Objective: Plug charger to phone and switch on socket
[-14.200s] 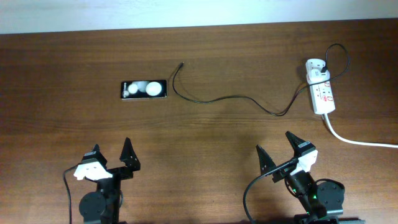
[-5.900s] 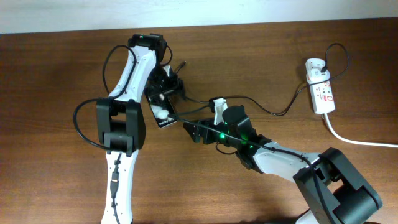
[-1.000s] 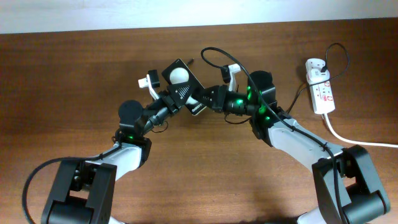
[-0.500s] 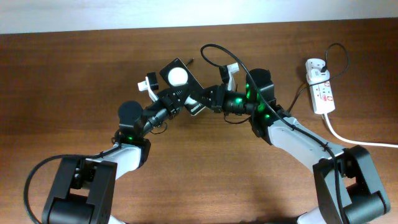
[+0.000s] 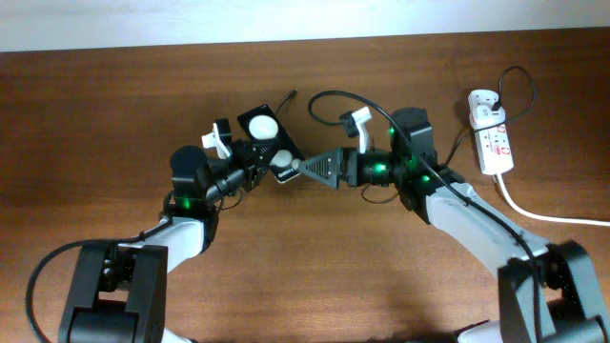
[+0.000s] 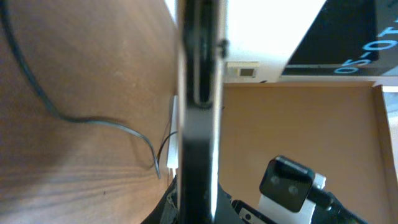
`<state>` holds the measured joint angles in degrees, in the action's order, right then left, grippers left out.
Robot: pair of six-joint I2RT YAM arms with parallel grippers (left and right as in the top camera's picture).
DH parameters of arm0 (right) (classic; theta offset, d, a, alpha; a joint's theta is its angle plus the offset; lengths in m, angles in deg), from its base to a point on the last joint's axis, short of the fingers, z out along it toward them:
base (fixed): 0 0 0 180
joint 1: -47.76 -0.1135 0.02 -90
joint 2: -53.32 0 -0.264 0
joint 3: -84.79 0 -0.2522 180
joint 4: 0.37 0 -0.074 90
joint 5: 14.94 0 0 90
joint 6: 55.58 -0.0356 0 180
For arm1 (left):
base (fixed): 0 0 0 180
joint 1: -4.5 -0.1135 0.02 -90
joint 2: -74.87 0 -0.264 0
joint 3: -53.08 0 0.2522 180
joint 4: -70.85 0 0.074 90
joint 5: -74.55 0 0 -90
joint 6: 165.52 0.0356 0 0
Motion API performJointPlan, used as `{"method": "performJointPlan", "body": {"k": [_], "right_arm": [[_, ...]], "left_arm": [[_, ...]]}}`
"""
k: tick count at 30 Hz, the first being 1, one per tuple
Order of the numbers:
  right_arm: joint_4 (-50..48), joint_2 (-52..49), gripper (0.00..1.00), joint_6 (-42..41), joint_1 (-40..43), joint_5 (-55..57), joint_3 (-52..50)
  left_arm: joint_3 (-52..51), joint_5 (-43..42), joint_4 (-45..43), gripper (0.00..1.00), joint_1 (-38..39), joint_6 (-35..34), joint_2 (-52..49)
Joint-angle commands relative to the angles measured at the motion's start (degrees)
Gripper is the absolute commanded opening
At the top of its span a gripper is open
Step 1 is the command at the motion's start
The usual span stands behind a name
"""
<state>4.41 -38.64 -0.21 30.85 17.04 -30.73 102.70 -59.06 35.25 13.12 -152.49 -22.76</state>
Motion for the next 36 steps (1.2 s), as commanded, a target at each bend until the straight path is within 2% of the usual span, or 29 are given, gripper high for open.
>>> {"method": "performJointPlan", "body": {"k": [1,4,7,8,12,16,21,25,30,36], "right_arm": [[10.8,4.8,1.00,10.1,0.2,9.5,-0.3],[25.6,11.5,0.99,16.6,0.2,21.0,-0.3],[34.4,16.7,0.99,18.4,0.2,28.4,-0.3],[36.5,18.1,0.99,19.4,0.2,29.9,-0.3],[43.0,19.2,0.99,19.4,0.2,34.6,-0.3],[45.7,19.2,0.99,19.4,0.2,34.7,-0.3],[46.8,19.2,0.99,19.4,0.2,34.7,-0.3],[46.9,19.2,0.99,19.4,0.2,34.7,-0.3],[47.2,19.2,0.99,19.4,0.2,34.7,-0.3],[47.4,19.2,0.99,19.4,0.2,34.8,-0.3]], "left_arm": [[1.5,-4.8,3.9,0.00,-0.7,-0.2,1.2],[5.2,-7.0,12.9,0.00,-0.7,-0.2,0.9],[10.2,-11.1,16.9,0.00,-0.6,-1.7,-1.4],[12.0,-12.7,19.7,0.00,-0.5,-2.9,-3.1],[13.7,-16.7,20.1,0.00,0.0,-12.5,-9.0],[13.7,-19.7,23.8,0.00,0.0,-15.8,-10.7],[13.7,-26.0,23.8,0.00,0.0,-27.6,-10.7],[13.7,-27.2,23.8,0.00,0.0,-34.3,-10.7],[13.7,-27.1,23.7,0.00,0.3,-37.1,-10.7],[13.7,-27.2,23.8,0.00,0.5,-37.1,-10.7]]}}
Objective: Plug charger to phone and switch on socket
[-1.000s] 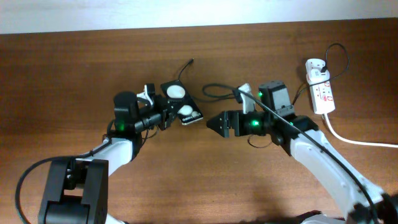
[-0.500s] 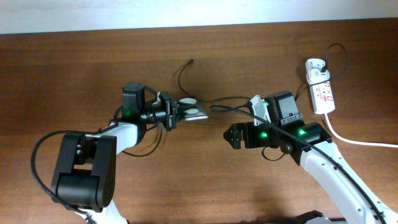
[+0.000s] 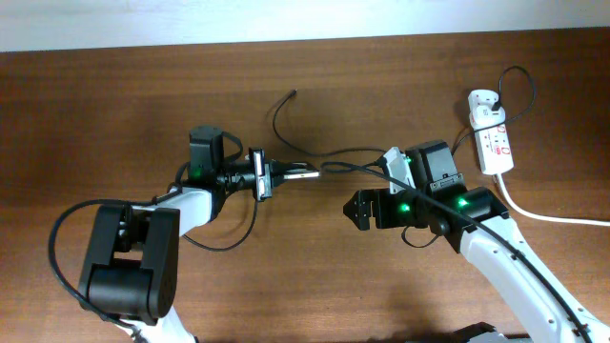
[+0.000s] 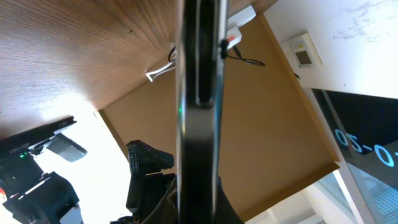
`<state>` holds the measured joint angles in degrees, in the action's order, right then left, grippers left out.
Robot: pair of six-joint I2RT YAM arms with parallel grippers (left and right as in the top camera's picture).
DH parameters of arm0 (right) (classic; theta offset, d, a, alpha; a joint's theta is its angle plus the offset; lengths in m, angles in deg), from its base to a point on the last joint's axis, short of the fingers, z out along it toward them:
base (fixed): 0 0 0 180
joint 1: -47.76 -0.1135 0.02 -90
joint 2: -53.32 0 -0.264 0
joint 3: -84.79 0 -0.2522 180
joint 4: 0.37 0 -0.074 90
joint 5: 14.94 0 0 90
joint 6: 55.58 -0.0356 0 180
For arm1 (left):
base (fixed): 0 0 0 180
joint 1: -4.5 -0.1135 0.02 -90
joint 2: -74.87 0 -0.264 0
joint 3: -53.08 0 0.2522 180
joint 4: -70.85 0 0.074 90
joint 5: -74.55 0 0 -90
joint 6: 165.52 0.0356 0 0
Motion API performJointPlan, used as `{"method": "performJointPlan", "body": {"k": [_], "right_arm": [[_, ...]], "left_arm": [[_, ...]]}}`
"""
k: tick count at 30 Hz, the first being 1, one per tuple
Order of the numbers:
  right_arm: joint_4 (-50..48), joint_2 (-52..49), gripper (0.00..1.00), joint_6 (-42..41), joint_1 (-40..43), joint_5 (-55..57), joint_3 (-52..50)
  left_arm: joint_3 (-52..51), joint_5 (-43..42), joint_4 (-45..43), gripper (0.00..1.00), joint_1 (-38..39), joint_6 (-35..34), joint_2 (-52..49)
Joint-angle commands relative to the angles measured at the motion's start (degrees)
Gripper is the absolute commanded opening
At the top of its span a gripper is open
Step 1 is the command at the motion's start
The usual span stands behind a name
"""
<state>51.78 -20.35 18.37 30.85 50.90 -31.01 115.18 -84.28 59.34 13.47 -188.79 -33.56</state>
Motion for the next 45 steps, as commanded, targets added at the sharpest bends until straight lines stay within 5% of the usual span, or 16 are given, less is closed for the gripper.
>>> {"method": "performJointPlan", "body": {"k": [1,30,36,40,45], "right_arm": [[0.1,0.9,0.99,0.8,0.2,0.9,0.0],[0.7,0.9,0.99,0.8,0.2,0.9,0.0],[1.1,0.9,0.99,0.8,0.1,2.3,0.0],[0.1,0.8,0.99,2.0,0.0,2.4,0.0],[-10.3,-1.2,0.99,2.3,-0.7,2.3,0.0]], "left_arm": [[1.3,-1.9,-0.3,0.00,0.1,-0.8,0.1],[1.3,-1.9,-0.6,0.00,0.1,0.6,0.1],[1.3,-0.2,-12.3,0.00,0.1,15.3,0.1],[1.3,-0.2,-34.0,0.00,-1.3,15.7,0.1],[1.9,-4.0,-35.6,0.00,-11.0,21.4,0.1]]}}
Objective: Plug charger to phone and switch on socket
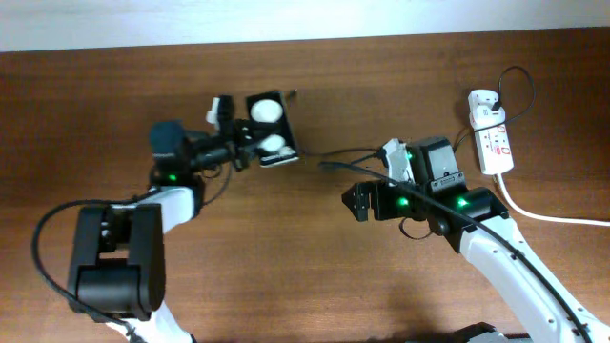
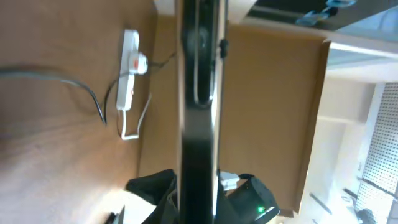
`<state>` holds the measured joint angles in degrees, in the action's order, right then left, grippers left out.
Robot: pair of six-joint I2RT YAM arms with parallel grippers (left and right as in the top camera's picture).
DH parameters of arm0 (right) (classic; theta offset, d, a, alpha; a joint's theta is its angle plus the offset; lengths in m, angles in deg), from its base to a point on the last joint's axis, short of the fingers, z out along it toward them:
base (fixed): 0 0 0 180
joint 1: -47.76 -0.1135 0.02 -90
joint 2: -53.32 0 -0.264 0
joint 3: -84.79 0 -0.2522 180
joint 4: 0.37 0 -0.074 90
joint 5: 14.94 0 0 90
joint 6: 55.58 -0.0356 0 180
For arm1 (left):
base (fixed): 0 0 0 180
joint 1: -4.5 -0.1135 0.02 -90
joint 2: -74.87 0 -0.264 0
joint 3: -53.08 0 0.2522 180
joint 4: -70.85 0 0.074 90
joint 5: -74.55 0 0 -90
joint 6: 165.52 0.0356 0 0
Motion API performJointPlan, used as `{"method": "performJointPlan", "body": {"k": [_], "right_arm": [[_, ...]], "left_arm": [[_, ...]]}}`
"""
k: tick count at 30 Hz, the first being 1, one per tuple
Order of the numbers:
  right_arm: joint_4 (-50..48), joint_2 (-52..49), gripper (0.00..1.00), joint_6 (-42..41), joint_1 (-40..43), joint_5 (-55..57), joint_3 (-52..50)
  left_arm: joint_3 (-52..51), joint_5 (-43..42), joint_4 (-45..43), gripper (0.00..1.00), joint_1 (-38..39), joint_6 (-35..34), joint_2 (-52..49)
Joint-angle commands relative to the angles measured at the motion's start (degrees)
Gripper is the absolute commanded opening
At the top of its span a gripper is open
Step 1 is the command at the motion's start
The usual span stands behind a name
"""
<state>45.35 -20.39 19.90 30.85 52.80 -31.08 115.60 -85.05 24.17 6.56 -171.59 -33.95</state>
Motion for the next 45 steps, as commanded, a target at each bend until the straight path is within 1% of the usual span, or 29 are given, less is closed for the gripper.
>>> {"method": "performJointPlan", "body": {"k": [1,3,5,6,7,8,10,11,13,15,16,17,18,19,21,22,24,27,29,33,38,39,40,41,42,43,45], "right_arm": [[-7.7,-2.5,0.99,0.8,-1.9,0.4,0.1],[-15.6,-5.6,0.99,0.5,-3.9,0.4,0.4],[-19.1,-9.6,0.98,-1.0,-4.1,0.2,2.7],[-19.1,-11.5,0.99,-0.9,-4.1,0.2,4.7],[-18.9,-13.1,0.99,-0.9,-4.1,0.2,6.8],[-18.9,-15.4,0.99,-1.0,-4.1,0.3,10.6],[-18.9,-18.5,0.99,-1.0,-4.1,0.5,15.5],[-18.9,-20.0,0.99,-1.0,-4.1,0.5,17.6],[-18.9,-23.6,0.99,-1.4,-4.1,0.7,21.1],[-19.0,-26.4,0.99,-2.4,-4.1,2.1,23.3],[-18.9,-28.1,0.97,-2.4,-4.1,2.1,24.9],[-18.9,-30.1,0.95,-2.4,-4.1,2.4,26.8],[-18.7,-32.4,0.94,-2.5,-4.1,2.6,29.3],[-18.1,-35.8,0.90,-3.1,-4.1,3.5,33.0],[-16.9,-40.6,0.88,-3.5,-4.1,4.2,38.8],[-16.2,-42.7,0.87,-3.6,-4.1,4.6,41.4],[-13.3,-50.4,0.83,-4.7,-4.1,5.0,50.4],[-13.4,-57.0,0.76,-7.3,-4.2,5.0,56.7],[-13.4,-59.5,0.76,-7.5,-4.6,5.2,58.2],[-14.6,-63.6,0.76,-7.4,-8.2,7.8,58.4],[-15.3,-66.3,0.76,-7.4,-11.1,8.0,58.4],[-15.3,-66.6,0.69,-7.5,-11.3,8.8,58.4],[-15.3,-66.6,0.50,-7.4,-11.5,9.7,58.4],[-15.3,-66.6,0.33,-7.5,-11.5,9.6,58.4],[-15.0,-66.6,0.17,-7.5,-11.5,9.4,58.5],[-12.9,-66.1,0.04,-8.0,-11.2,9.4,58.7],[-6.8,-63.4,0.04,-8.5,-9.6,7.4,59.3]], "left_arm": [[2.6,-4.8,-0.4,0.00,-5.6,5.6,0.5],[6.2,-8.2,-0.3,0.00,-7.2,7.5,0.5],[10.5,-10.1,0.5,0.00,-8.2,9.6,0.5],[12.0,-10.1,2.6,0.00,-8.5,12.3,0.5],[12.8,-10.1,4.9,0.00,-8.6,16.7,0.5],[12.8,-10.4,7.2,0.00,-8.7,23.2,0.5],[12.8,-10.5,9.3,0.00,-9.2,25.5,0.5],[12.8,-10.3,10.1,0.00,-10.6,28.7,0.5],[12.8,-10.6,10.3,0.00,-13.3,31.3,0.5],[12.8,-10.6,10.3,0.00,-14.5,31.3,0.5],[12.8,-10.5,10.3,0.00,-14.6,31.3,0.5],[12.8,-10.3,11.9,0.00,-14.6,31.3,0.5],[12.8,-9.2,15.4,0.00,-14.6,31.4,0.5],[12.8,-7.3,20.8,0.00,-14.6,34.8,0.5],[12.8,-7.1,24.5,0.00,-14.6,38.8,0.5],[12.8,-7.0,25.4,0.00,-14.6,39.3,0.5],[12.8,-6.4,26.3,0.00,-14.6,40.7,0.5],[12.8,-5.7,26.8,0.00,-14.6,42.0,0.5],[12.8,-5.6,26.8,0.00,-14.6,42.2,0.5],[12.8,-5.6,26.8,0.00,-14.6,42.9,0.5],[12.8,-5.4,29.9,0.00,-14.6,44.6,0.5],[12.8,-5.2,31.1,0.00,-14.6,45.9,0.5],[12.8,-5.0,32.2,0.00,-14.6,46.1,0.5],[12.8,-4.7,33.2,0.00,-14.6,47.1,0.5],[12.8,-4.7,33.5,0.00,-14.6,47.7,0.5],[12.8,-4.5,34.8,0.00,-14.6,48.2,0.5],[12.8,-3.7,39.6,0.00,-14.6,51.4,0.5]]}}
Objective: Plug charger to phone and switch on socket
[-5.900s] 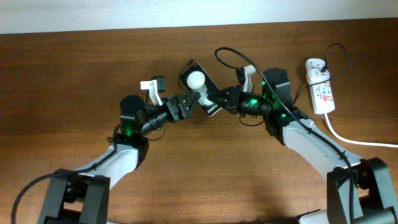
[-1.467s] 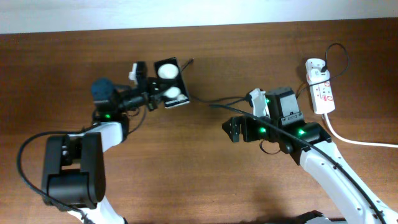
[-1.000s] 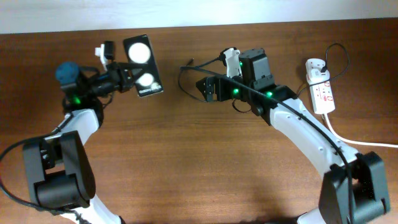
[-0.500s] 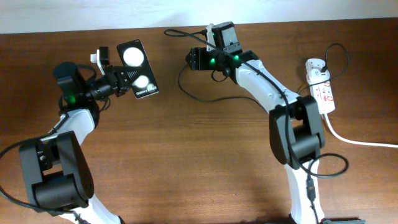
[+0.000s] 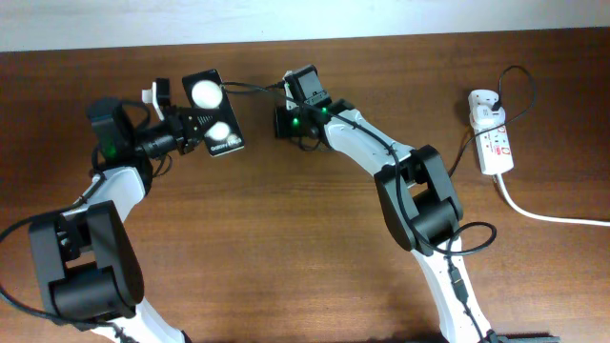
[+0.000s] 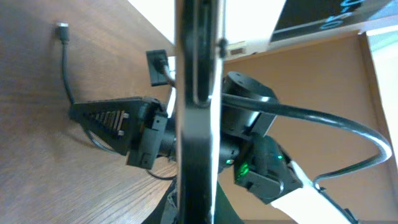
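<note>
My left gripper [image 5: 195, 131] is shut on the black phone [image 5: 212, 114], holding it up at the far left; in the left wrist view the phone [image 6: 198, 112] stands edge-on. The right gripper [image 5: 283, 122] points down at the table behind the phone. In the left wrist view the right gripper [image 6: 71, 112] tapers to one closed tip, pinching the dark charger cable [image 6: 65, 68] a little behind its free plug [image 6: 62, 26]. At the far right lies the white power strip [image 5: 494, 138], with the white charger adapter [image 5: 483, 105] plugged in.
The white lead [image 5: 543, 217] of the power strip runs off the right edge. The right arm [image 5: 381, 157] stretches across the table's middle. The light wall strip [image 5: 305, 19] bounds the far edge.
The right gripper was open at the centre right; it now points down at the far middle, shut on the cable near its plug. The left gripper has carried the phone further left.
First both grippers met at the centre, the left holding the phone. Then the right gripper stood back, open, with the cable's free end lying on the table. The phone then went to the back left, and now the right gripper pinches the cable there.
</note>
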`<state>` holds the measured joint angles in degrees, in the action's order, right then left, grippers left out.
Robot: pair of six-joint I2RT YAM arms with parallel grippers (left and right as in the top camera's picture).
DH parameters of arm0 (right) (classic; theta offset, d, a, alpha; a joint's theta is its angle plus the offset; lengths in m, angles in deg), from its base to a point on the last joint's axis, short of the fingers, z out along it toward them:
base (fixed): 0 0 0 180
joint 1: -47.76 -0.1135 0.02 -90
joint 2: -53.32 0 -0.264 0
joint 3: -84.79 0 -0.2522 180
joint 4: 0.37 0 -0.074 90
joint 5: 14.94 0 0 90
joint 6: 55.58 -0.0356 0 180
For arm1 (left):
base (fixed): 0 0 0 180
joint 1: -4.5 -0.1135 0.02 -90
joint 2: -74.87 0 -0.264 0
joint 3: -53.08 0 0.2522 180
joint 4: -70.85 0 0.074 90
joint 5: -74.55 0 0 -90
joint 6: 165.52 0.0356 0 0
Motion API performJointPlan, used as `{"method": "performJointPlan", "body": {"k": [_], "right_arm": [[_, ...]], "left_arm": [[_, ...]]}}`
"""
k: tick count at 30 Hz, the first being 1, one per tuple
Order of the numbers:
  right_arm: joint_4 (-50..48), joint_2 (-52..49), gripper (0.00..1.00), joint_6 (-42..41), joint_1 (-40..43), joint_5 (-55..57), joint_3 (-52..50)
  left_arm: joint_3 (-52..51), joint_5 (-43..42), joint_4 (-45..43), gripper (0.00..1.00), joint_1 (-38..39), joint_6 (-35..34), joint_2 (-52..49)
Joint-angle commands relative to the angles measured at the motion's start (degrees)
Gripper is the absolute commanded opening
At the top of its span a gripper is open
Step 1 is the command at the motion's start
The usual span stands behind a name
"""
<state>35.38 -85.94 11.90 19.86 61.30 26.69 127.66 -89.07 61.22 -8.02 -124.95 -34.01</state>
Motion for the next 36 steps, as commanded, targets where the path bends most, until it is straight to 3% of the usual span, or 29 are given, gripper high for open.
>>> {"method": "performJointPlan", "body": {"k": [1,6,9,12,18,24,25,26,28,33,36], "right_arm": [[7.5,4.6,0.04,0.2,2.5,-2.1,1.5],[33.1,11.7,0.04,14.2,4.9,-5.4,1.4],[37.2,12.7,0.04,18.6,4.9,-11.8,-1.7],[34.6,21.1,0.04,20.6,4.4,-12.8,-12.1],[21.2,44.2,0.04,20.3,2.0,-14.6,-43.4],[21.3,45.8,0.04,17.5,0.4,-16.3,-50.4],[21.2,45.8,0.07,17.3,0.4,-16.2,-50.4],[21.3,45.8,0.41,17.3,0.4,-16.2,-50.4],[21.2,45.8,0.52,17.2,0.4,-16.0,-50.4],[21.2,46.8,0.68,17.0,0.4,-8.5,-48.9],[20.5,46.8,0.66,14.9,0.1,-3.4,-46.3]], "left_arm": [[0.7,2.0,6.9,0.00,0.0,7.1,0.6],[0.7,8.0,23.6,0.00,0.6,17.3,0.6],[0.7,9.6,29.7,0.00,0.8,20.9,0.6],[0.7,10.2,32.9,0.00,1.7,22.4,0.6],[0.7,12.4,33.2,0.00,8.1,22.3,0.6],[0.7,12.7,33.1,0.00,12.5,22.1,0.6],[0.7,12.7,33.2,0.00,12.5,22.1,0.6],[0.7,12.7,33.2,0.00,12.5,22.1,0.6],[0.7,13.2,33.2,0.00,12.5,22.1,0.6],[0.7,14.8,33.1,0.00,12.2,22.1,0.6],[0.7,15.0,31.7,0.00,11.7,22.1,0.6]]}}
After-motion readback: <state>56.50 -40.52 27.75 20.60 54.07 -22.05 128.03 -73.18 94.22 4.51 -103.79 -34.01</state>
